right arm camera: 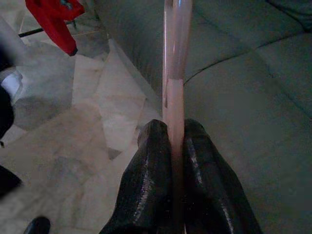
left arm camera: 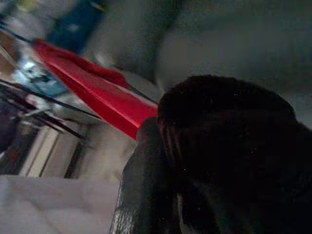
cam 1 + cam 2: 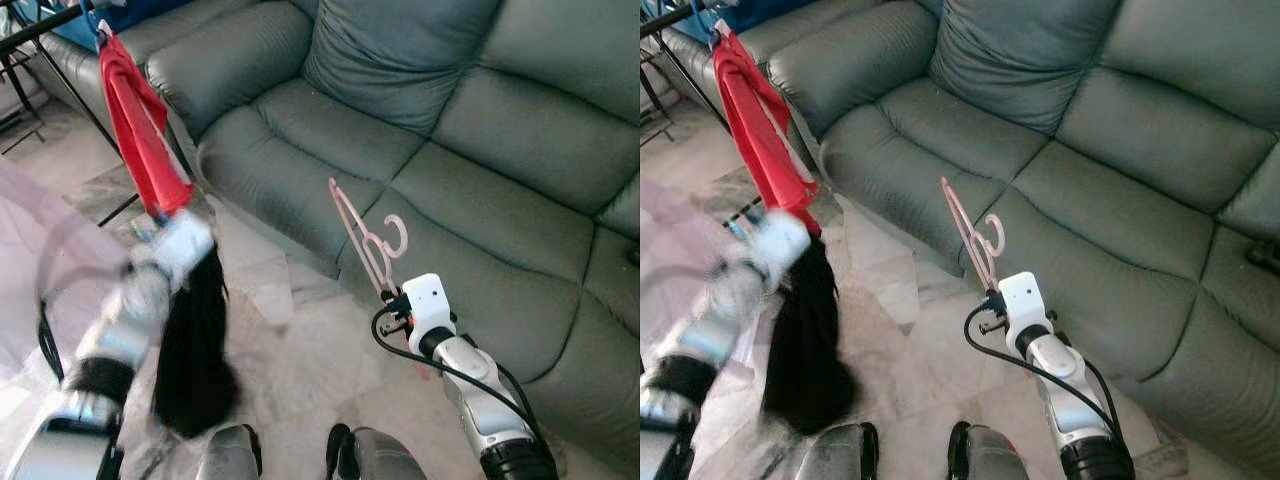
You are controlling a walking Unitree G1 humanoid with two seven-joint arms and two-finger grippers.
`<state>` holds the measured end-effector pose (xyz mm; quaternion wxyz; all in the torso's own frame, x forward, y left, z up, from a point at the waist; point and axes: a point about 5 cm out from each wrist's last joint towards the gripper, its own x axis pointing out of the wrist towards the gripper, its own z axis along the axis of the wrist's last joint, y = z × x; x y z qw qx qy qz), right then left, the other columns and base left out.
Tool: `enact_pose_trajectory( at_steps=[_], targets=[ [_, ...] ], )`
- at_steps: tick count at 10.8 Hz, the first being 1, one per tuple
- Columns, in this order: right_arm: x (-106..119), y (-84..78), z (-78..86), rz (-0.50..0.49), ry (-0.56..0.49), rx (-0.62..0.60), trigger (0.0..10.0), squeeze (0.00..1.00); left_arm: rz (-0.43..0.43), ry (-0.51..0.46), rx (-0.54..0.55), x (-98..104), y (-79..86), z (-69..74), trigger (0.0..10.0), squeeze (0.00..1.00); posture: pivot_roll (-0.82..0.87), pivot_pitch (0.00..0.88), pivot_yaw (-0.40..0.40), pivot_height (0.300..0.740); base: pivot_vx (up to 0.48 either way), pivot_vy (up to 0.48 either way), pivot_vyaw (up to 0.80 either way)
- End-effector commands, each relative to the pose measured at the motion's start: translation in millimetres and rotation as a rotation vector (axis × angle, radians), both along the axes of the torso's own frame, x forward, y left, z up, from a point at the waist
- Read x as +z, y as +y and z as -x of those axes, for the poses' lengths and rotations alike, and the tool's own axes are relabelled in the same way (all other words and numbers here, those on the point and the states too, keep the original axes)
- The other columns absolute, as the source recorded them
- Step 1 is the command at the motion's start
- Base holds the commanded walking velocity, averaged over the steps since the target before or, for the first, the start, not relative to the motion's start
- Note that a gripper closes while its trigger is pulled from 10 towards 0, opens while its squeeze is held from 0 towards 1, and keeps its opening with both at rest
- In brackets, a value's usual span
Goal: Hang hanger
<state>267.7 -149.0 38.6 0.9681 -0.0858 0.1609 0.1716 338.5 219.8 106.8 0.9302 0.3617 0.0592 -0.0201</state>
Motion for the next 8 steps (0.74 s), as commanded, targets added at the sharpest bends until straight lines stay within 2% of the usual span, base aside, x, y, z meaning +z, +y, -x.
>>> enact_pose_trajectory(
  at_steps=[1,2,3,4,5,8],
  targets=[
    [1,-0.4,-0.4,-0.003,-0.007,-0.002,10.0,0.00,0.030,-0.033,0.012,4,-1.6,-0.9,10.0,0.00,0.03,0.162,-0.020,0.740,0.000,0.000,0.00],
    [4,5.8,1.3,-0.055,-0.008,0.045,10.0,0.00,0.066,-0.076,0.047,10,0.9,-2.9,10.0,0.00,0.03,0.162,-0.020,0.740,0.000,0.000,0.00],
    [9,13.2,10.0,-0.087,0.018,0.232,10.0,0.00,0.052,-0.108,0.080,12,3.7,-3.5,10.0,0.00,0.03,0.167,-0.019,0.740,0.000,0.000,0.00],
    [9,9.5,10.1,-0.070,0.026,0.248,10.0,0.00,0.048,-0.113,0.077,13,3.4,-3.5,10.0,0.00,0.03,0.167,-0.019,0.740,0.000,0.000,0.00],
    [17,-3.5,8.9,-0.071,0.038,0.314,10.0,0.00,0.029,-0.138,0.093,15,3.9,-4.9,10.0,0.00,0.03,0.175,-0.020,0.740,0.000,0.000,0.00],
    [29,-23.8,26.4,-0.048,0.116,0.514,10.0,0.00,0.015,-0.150,0.112,15,3.3,-5.3,10.0,0.00,0.02,0.178,-0.018,0.740,0.000,0.000,0.00]
  ],
)
